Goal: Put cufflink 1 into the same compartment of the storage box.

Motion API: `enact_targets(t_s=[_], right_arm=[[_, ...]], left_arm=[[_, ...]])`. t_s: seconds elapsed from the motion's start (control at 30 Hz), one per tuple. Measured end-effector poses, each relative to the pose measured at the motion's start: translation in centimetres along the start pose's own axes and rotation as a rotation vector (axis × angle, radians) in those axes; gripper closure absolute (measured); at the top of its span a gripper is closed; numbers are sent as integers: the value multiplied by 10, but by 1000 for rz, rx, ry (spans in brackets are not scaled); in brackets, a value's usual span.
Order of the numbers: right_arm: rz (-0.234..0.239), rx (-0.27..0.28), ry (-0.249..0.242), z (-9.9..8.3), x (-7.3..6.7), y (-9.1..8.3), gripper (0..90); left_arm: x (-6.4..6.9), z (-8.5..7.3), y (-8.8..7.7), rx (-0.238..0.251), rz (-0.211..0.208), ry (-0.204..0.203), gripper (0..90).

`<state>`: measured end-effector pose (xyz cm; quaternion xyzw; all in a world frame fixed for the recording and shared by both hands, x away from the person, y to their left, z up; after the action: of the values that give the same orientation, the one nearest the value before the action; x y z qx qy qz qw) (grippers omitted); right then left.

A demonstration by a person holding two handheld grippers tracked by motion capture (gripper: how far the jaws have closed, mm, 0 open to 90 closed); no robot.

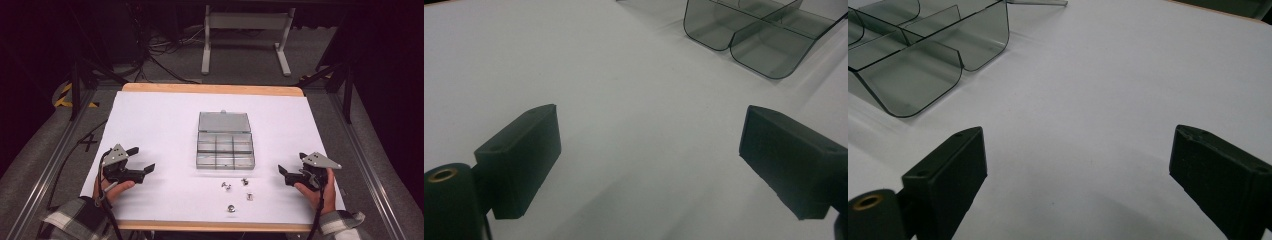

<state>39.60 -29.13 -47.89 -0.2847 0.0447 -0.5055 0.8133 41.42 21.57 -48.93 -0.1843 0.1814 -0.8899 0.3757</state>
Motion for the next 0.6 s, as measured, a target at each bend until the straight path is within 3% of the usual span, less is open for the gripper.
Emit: enact_targets(t_s=[0.6], right_arm=[[3, -13, -12, 0, -2, 1, 103]], left_arm=[[1, 0, 0, 1, 2, 11, 108]])
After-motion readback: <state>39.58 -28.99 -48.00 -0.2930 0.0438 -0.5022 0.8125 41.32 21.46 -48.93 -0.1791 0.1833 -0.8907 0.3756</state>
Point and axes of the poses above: each handheld gripper's, and its own axes: y roughly forward along the jaws, z roughly out of its top, x roughly to its right, the point moved 7 cm from there along y, roughly forward along the jaws, and after that the axes turned 8 degrees about -y, right-handed, at the moved point
